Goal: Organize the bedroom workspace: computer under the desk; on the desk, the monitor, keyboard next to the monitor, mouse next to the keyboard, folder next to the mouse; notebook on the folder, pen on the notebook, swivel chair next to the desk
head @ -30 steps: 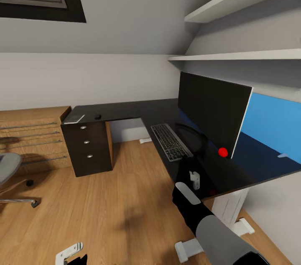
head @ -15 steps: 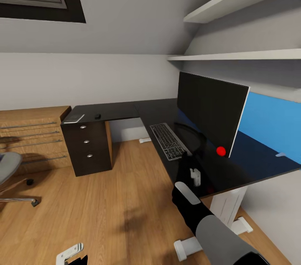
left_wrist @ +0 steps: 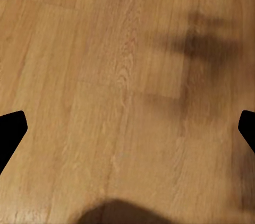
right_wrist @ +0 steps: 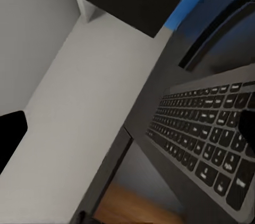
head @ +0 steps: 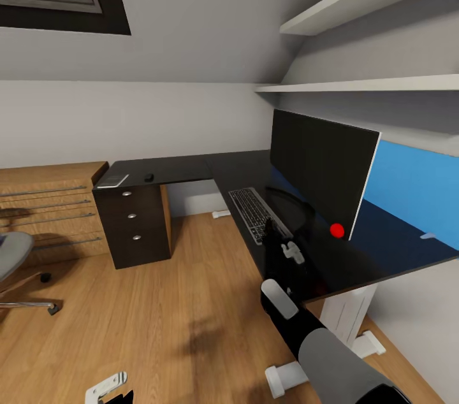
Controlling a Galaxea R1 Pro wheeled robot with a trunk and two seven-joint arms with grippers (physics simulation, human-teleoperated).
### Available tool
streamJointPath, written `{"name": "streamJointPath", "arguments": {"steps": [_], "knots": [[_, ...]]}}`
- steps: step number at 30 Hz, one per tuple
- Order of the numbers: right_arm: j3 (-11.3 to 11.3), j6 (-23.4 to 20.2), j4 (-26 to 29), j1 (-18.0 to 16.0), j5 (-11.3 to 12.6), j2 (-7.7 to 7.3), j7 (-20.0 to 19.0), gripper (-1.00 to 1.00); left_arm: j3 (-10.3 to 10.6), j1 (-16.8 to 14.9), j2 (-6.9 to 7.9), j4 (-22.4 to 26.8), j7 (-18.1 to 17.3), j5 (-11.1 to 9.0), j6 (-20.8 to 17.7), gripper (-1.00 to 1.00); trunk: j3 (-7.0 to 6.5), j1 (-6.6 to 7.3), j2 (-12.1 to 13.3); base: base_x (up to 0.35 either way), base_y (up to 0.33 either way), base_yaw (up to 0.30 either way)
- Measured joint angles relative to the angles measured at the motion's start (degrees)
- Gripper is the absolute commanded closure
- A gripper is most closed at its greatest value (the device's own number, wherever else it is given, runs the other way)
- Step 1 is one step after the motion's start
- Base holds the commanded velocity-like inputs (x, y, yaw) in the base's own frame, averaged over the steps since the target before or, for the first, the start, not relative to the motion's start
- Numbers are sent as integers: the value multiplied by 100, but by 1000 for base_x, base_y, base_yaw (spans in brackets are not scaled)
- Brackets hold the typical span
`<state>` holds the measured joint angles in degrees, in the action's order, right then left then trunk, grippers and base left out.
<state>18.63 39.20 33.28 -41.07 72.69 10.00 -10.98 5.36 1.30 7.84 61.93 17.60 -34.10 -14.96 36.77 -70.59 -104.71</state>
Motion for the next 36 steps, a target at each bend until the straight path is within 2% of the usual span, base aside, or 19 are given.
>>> {"name": "streamJointPath", "arguments": {"steps": [1, 2, 5, 9, 13, 20, 29, 33, 35, 36], "knots": [[3, -4, -1, 0, -149, 0, 5, -100, 0, 0, 0, -1, 0, 0, 1, -100, 0, 0, 0, 0, 0, 0], [16, -9, -3, 0, -418, 0, 10, -100, 3, 0, 0, -3, 0, 0, 0, -100, 0, 0, 0, 0, 0, 0], [54, -28, 2, 19, -835, 0, 6, -100, 7, 0, 0, -8, 0, 0, 3, -100, 0, 0, 0, 0, 0, 0], [174, -95, 27, 78, -987, 0, -25, -100, 8, 0, 0, -11, 0, 0, 4, -100, 0, 0, 0, 0, 0, 0], [516, -167, 51, 110, -1039, 0, -68, -100, 9, 0, 0, -12, 0, 0, 4, -100, 0, 0, 0, 0, 0, 0], [955, -184, 53, 123, -1095, 0, -65, -100, 9, 0, 0, -12, 0, 0, 4, -100, 0, 0, 0, 0, 0, 0], [1096, -180, 48, 130, -1106, 0, -86, -100, 10, 0, 0, -12, 0, 5, 4, -100, 0, 0, 0, 0, 0, 0], [1293, -184, 54, 139, -1111, 0, -90, -100, 9, 0, 0, -12, 0, 2, 4, -100, 0, 0, 0, 0, 0, 0], [1511, -186, 55, 141, -1117, 0, -82, -100, 9, 0, 0, -10, 0, 4, 4, -100, 0, 0, 0, 0, 0, 0], [1715, -189, 56, 142, -1123, 0, -76, -100, 9, 0, 0, -11, 0, 4, 4, -100, 0, 0, 0, 0, 0, 0]]}}
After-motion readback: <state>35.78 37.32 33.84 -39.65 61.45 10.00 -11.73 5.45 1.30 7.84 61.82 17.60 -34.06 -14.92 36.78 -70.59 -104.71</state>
